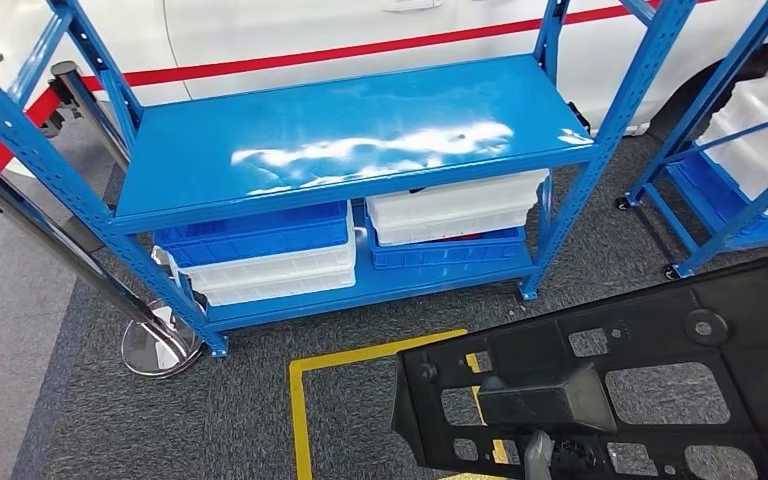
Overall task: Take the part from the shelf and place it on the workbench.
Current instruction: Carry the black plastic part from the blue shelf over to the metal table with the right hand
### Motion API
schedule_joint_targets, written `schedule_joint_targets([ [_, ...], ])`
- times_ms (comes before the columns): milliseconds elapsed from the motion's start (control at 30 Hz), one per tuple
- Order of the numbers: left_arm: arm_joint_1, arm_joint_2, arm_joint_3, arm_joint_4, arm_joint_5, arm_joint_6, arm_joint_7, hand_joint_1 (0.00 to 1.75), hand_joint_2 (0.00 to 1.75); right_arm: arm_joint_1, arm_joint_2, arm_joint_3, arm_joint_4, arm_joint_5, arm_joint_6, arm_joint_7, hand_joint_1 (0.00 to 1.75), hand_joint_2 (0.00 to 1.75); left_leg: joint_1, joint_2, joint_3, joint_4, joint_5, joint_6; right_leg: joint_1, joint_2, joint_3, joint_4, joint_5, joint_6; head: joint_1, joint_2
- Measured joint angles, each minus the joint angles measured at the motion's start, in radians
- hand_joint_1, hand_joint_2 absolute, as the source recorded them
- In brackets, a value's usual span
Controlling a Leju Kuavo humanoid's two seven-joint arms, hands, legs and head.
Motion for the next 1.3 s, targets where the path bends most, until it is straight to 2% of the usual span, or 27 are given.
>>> schedule_joint_targets([
  [33,0.001,0.002,0.002,0.000,0.001,0.000,0.000,0.00,0.00,0.000,0.002,-0.001,0.003,0.003,0.001,0.000,1.75,1.75,0.000,-0.006,-0.015,0.051,-0.020,-0.001,0.002,0.010,-0.006,0.001,0.004,-0.001,0.000,0.000],
  [67,0.002,0.003,0.005,0.000,0.003,-0.001,0.001,0.00,0.00,-0.001,0.005,-0.002,0.007,0.008,0.002,0.000,1.75,1.75,0.000,-0.008,-0.015,0.070,-0.019,0.000,0.004,0.021,-0.010,0.003,0.008,-0.001,0.000,0.000],
  [100,0.002,0.004,0.008,0.000,0.005,-0.003,0.001,0.00,0.00,-0.004,0.007,-0.003,0.013,0.013,0.002,0.000,1.75,1.75,0.000,-0.011,0.003,0.049,0.000,0.003,0.005,0.033,-0.014,0.006,0.011,0.000,0.000,0.000],
  [133,0.002,0.006,0.010,0.000,0.007,-0.006,0.002,0.00,0.00,-0.008,0.010,-0.003,0.021,0.017,0.001,0.000,1.75,1.75,-0.001,-0.019,0.038,-0.008,0.033,0.009,0.007,0.045,-0.016,0.008,0.013,0.001,0.000,0.000],
  [200,0.003,0.011,0.016,0.000,0.011,-0.012,0.004,0.00,0.00,-0.022,0.012,-0.002,0.043,0.020,-0.007,0.000,1.75,1.75,-0.001,-0.060,0.117,-0.147,0.081,0.025,0.008,0.067,-0.021,0.011,0.017,0.005,0.001,0.000],
  [267,0.006,0.018,0.021,0.000,0.012,-0.016,0.004,0.00,0.00,-0.037,0.012,0.002,0.064,0.021,-0.019,0.000,1.75,1.75,-0.004,-0.090,0.153,-0.216,0.089,0.034,0.003,0.087,-0.028,0.013,0.023,0.015,0.002,0.000],
  [300,0.007,0.020,0.024,-0.001,0.012,-0.018,0.005,0.00,0.00,-0.042,0.012,0.005,0.072,0.021,-0.023,0.000,1.75,1.75,-0.006,-0.086,0.156,-0.223,0.089,0.034,0.001,0.097,-0.033,0.012,0.028,0.022,0.002,0.000],
  [333,0.007,0.021,0.027,-0.002,0.012,-0.019,0.005,0.00,0.00,-0.045,0.012,0.007,0.078,0.021,-0.026,0.000,1.75,1.75,-0.004,-0.075,0.157,-0.232,0.092,0.037,0.001,0.106,-0.037,0.013,0.031,0.029,0.000,0.000],
  [400,0.006,0.022,0.032,-0.003,0.011,-0.025,0.005,0.00,0.00,-0.051,0.012,0.009,0.090,0.019,-0.029,0.000,1.75,1.75,0.001,-0.050,0.159,-0.252,0.101,0.044,0.005,0.086,-0.053,0.037,0.014,0.040,0.002,0.000],
  [433,0.006,0.022,0.033,-0.003,0.011,-0.027,0.006,0.00,0.00,-0.055,0.011,0.010,0.095,0.019,-0.029,0.000,1.75,1.75,0.005,-0.036,0.159,-0.260,0.106,0.048,0.007,0.065,-0.073,0.076,-0.011,0.045,0.005,0.000],
  [500,0.009,0.021,0.036,-0.003,0.009,-0.030,0.013,0.00,0.00,-0.067,0.010,0.013,0.108,0.017,-0.030,0.000,1.75,1.75,0.003,-0.009,0.156,-0.261,0.109,0.051,0.003,0.025,-0.134,0.198,-0.075,0.052,0.011,0.000],
  [533,0.010,0.021,0.037,-0.003,0.009,-0.031,0.017,0.00,0.00,-0.071,0.009,0.015,0.116,0.017,-0.030,0.000,1.75,1.75,0.002,0.006,0.154,-0.259,0.109,0.051,0.000,0.018,-0.162,0.254,-0.095,0.056,0.012,0.000],
  [567,0.010,0.021,0.038,-0.003,0.009,-0.032,0.021,0.00,0.00,-0.073,0.008,0.015,0.123,0.016,-0.030,0.000,1.75,1.75,0.002,0.019,0.152,-0.257,0.108,0.050,-0.003,0.013,-0.175,0.282,-0.097,0.058,0.012,0.000],
  [600,0.009,0.020,0.040,-0.003,0.009,-0.032,0.024,0.00,0.00,-0.075,0.007,0.015,0.129,0.014,-0.030,0.000,1.75,1.75,0.002,0.032,0.151,-0.254,0.107,0.049,-0.005,0.009,-0.170,0.272,-0.080,0.060,0.012,0.000],
  [633,0.008,0.020,0.041,-0.003,0.010,-0.032,0.026,0.00,0.00,-0.077,0.006,0.015,0.135,0.012,-0.030,0.000,1.75,1.75,0.002,0.044,0.150,-0.251,0.104,0.046,-0.007,0.000,-0.144,0.225,-0.047,0.061,0.013,0.000],
  [700,0.005,0.018,0.043,-0.003,0.011,-0.032,0.029,0.00,0.00,-0.084,0.005,0.016,0.145,0.007,-0.029,0.000,1.75,1.75,0.000,0.065,0.150,-0.239,0.096,0.037,-0.007,-0.042,-0.075,0.090,0.008,0.057,0.013,0.000],
  [767,0.004,0.018,0.047,-0.004,0.011,-0.032,0.029,0.00,0.00,-0.091,0.005,0.019,0.152,0.005,-0.027,0.000,1.75,1.75,-0.005,0.082,0.149,-0.229,0.087,0.025,-0.001,-0.068,-0.045,0.026,0.021,0.043,0.011,0.000],
  [867,-0.001,0.018,0.054,-0.004,0.011,-0.032,0.029,0.00,0.00,-0.094,0.004,0.022,0.159,0.003,-0.027,0.000,1.75,1.75,-0.004,0.099,0.152,-0.222,0.079,0.012,0.001,-0.039,-0.053,0.025,0.024,0.024,0.009,0.000],
  [933,-0.003,0.017,0.058,-0.004,0.010,-0.033,0.029,0.00,0.00,-0.097,0.004,0.024,0.161,-0.001,-0.024,0.000,1.75,1.75,0.001,0.060,0.133,-0.173,0.038,0.003,-0.002,-0.019,-0.057,0.023,0.031,0.011,0.006,0.000],
  [1000,-0.001,0.017,0.060,-0.004,0.009,-0.035,0.028,0.00,0.00,-0.101,0.004,0.025,0.164,-0.008,-0.020,0.000,1.75,1.75,0.004,0.009,0.079,-0.050,-0.032,-0.002,-0.003,0.004,-0.062,0.023,0.035,0.004,0.001,0.000],
  [1033,0.001,0.017,0.060,-0.004,0.008,-0.035,0.028,0.00,0.00,-0.102,0.004,0.026,0.166,-0.013,-0.017,0.000,1.75,1.75,0.004,-0.002,0.050,0.016,-0.058,-0.002,-0.001,0.017,-0.064,0.024,0.036,0.002,0.000,0.000],
  [1067,0.003,0.017,0.061,-0.004,0.006,-0.035,0.027,0.00,0.00,-0.102,0.004,0.026,0.168,-0.016,-0.014,0.000,1.75,1.75,0.004,-0.007,0.031,0.056,-0.066,-0.001,0.000,0.031,-0.065,0.025,0.037,0.001,0.000,0.000],
  [1100,0.004,0.017,0.061,-0.004,0.005,-0.034,0.027,0.00,0.00,-0.102,0.004,0.026,0.170,-0.018,-0.012,0.000,1.75,1.75,0.004,-0.009,0.028,0.061,-0.054,0.001,0.002,0.046,-0.066,0.027,0.037,0.001,0.000,0.000],
  [1167,0.004,0.017,0.061,-0.004,0.001,-0.033,0.027,0.00,0.00,-0.102,0.004,0.026,0.172,-0.019,-0.008,0.000,1.75,1.75,0.004,-0.025,0.068,-0.039,0.019,0.011,0.004,0.076,-0.064,0.030,0.037,0.001,0.000,0.000],
  [1200,0.003,0.017,0.061,-0.004,-0.001,-0.033,0.026,0.00,0.00,-0.102,0.004,0.026,0.173,-0.019,-0.007,0.000,1.75,1.75,0.004,-0.050,0.096,-0.105,0.051,0.016,0.005,0.090,-0.064,0.031,0.038,0.003,0.001,0.000],
  [1233,0.003,0.017,0.061,-0.005,-0.002,-0.033,0.026,0.00,0.00,-0.103,0.004,0.026,0.173,-0.019,-0.006,0.000,1.75,1.75,0.004,-0.073,0.118,-0.162,0.073,0.021,0.005,0.104,-0.066,0.032,0.039,0.006,0.001,0.000],
  [1300,0.003,0.017,0.062,-0.005,-0.004,-0.032,0.026,0.00,0.00,-0.103,0.004,0.026,0.174,-0.019,-0.005,0.000,1.75,1.75,0.002,-0.097,0.134,-0.205,0.079,0.025,0.001,0.129,-0.074,0.033,0.044,0.019,0.000,0.000],
])
